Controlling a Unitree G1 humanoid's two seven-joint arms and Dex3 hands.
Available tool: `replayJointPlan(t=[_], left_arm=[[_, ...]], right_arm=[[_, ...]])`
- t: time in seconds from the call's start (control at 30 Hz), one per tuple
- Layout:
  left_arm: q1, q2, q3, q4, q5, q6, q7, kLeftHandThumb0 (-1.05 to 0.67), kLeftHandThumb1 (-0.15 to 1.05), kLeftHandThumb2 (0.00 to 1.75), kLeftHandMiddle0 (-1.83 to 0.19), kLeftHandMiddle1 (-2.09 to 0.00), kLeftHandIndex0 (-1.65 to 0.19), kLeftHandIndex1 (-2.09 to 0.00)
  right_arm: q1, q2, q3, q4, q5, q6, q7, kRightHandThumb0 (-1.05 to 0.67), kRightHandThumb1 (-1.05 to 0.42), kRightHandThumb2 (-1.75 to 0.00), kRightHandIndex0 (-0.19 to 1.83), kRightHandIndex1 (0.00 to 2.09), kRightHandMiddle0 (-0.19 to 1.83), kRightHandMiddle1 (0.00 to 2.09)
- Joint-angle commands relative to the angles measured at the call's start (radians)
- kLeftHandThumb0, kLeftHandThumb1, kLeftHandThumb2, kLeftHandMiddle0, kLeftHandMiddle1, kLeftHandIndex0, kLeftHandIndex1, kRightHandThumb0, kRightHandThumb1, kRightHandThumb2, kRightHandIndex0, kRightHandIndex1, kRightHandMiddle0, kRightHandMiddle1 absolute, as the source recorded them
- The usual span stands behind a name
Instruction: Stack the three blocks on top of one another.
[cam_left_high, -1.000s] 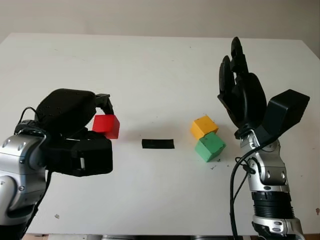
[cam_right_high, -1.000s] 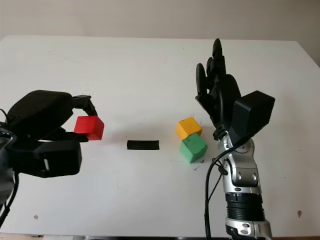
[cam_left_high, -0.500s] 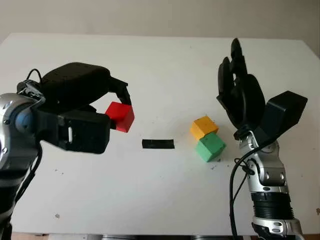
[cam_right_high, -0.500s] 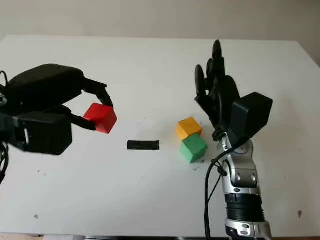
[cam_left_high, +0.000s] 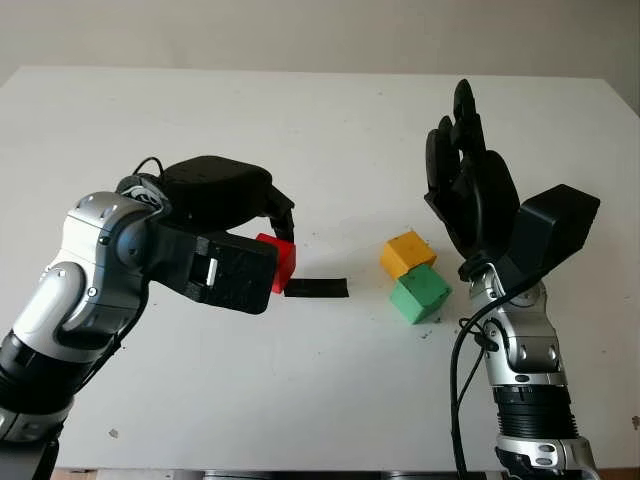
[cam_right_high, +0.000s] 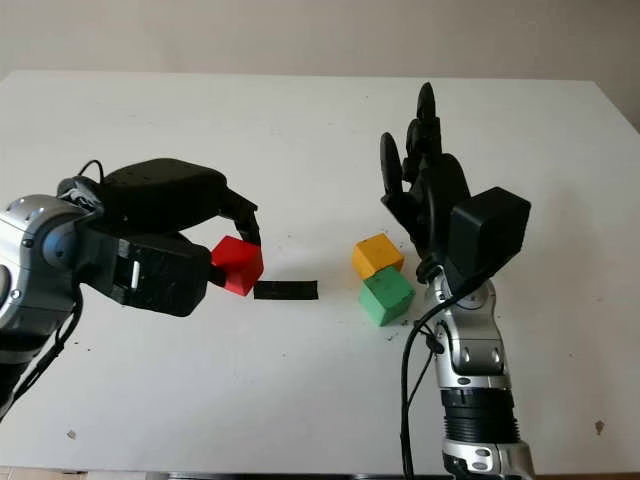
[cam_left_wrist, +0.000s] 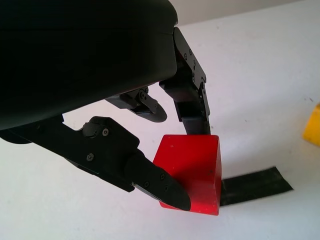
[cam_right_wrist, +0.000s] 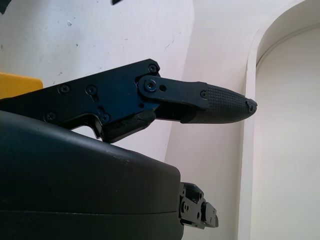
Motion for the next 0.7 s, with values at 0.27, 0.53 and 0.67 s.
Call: replayJointPlan(t=[0.27, 0.53, 0.67], left_arm=[[0.061, -0.063, 0.000, -0.067, 0.035, 0.074, 0.051, -0.33, 0.93, 0.05, -0.57, -0.05, -0.48, -1.44], [0.052, -0.103, -0.018, -0.082, 0.087, 0.135, 0.073, -0.31, 0.95, 0.06, -0.54, -0.04, -0.46, -1.37], [0.047, -0.127, -0.031, -0.081, 0.110, 0.155, 0.072, -0.31, 0.95, 0.06, -0.53, -0.04, -0.44, -1.41]], right_arm=[[-0.028, 0.026, 0.000, 0.028, 0.002, -0.027, -0.012, -0.74, -1.05, -0.53, -0.19, 0.00, -0.19, 0.00], [-0.032, 0.039, 0.003, 0.036, -0.003, -0.029, -0.025, -0.74, -1.05, -0.53, -0.19, 0.00, -0.19, 0.00], [-0.030, 0.041, 0.004, 0.038, -0.004, -0.037, -0.026, -0.73, -1.05, -0.53, -0.19, 0.00, -0.19, 0.00]])
